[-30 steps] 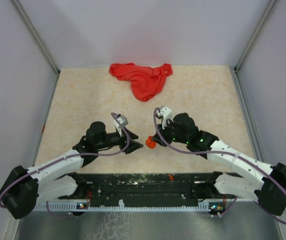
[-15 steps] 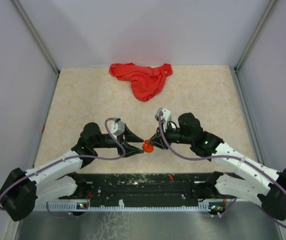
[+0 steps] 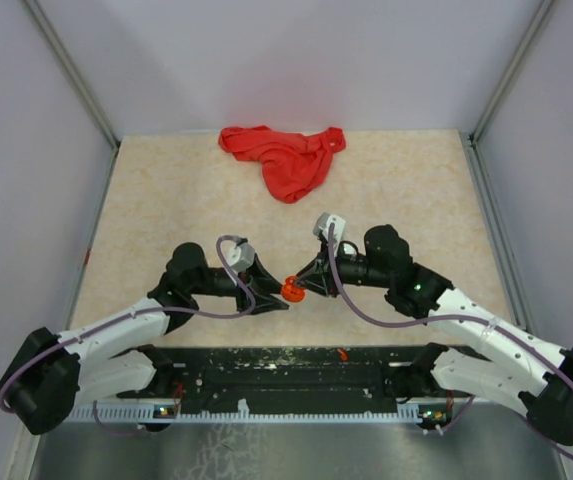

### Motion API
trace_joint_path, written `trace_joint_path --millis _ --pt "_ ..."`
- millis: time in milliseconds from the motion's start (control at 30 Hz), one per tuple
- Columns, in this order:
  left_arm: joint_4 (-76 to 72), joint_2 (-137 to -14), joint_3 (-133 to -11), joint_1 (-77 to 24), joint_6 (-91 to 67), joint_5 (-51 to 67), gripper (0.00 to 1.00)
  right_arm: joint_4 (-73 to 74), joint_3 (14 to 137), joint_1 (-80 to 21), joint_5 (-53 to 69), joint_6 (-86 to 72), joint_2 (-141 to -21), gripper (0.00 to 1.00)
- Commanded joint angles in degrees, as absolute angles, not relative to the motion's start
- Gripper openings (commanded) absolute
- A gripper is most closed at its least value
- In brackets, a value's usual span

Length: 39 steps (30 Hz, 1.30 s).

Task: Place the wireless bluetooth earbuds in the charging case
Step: Pick up the earbud from the corner of the board.

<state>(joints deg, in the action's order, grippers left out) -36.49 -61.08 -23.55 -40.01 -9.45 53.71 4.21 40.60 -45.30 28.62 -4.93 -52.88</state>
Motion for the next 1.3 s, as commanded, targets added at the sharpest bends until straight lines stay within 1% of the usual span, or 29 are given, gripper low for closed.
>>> trace_joint_path --millis 0,267,533,667,733,800,900,1033,1133,1267 --pt "-38.1 -61.3 -25.8 -39.7 -10.9 56.4 0.44 0.0 42.2 -45.0 30.4 -4.1 -52.0 0.10" --pt "-39.6 -62.3 -27.0 -39.7 -14.7 59.2 0.42 -1.3 41.2 -45.0 31.1 -4.0 -51.7 0.10" --pt "-39.3 -62.9 -28.0 -39.7 -17.0 59.2 0.36 -1.3 40.7 -45.0 31.3 -3.4 -51.8 0.10" --pt "-38.5 -62.8 -28.7 -39.7 -17.6 58.9 0.35 -1.2 40.5 -45.0 31.6 -3.2 -51.8 0.11" --pt "-38.3 -62.8 -28.9 -39.7 -18.3 59.0 0.31 -1.0 40.5 -45.0 31.6 -3.0 -51.8 0.11" --pt "-38.0 -62.9 -29.2 -39.7 -18.7 58.9 0.21 -0.7 40.6 -45.0 31.7 -2.9 -51.9 0.12" --pt "-35.7 -62.6 -29.7 -39.7 -17.5 58.9 0.09 0.1 41.1 -45.0 31.2 -2.7 -51.7 0.19" --pt "-27.6 -60.9 -30.2 -39.7 -12.0 55.1 0.01 3.8 43.0 -45.0 28.4 -2.3 -50.9 0.30" --pt "-22.0 -59.6 -29.9 -39.7 -8.6 49.9 0.01 9.0 45.2 -45.0 25.5 -2.2 -50.6 0.38" --pt "-22.9 -58.7 -27.0 -39.9 -7.2 43.9 0.01 17.7 48.5 -45.0 19.7 -4.7 -51.3 0.43"
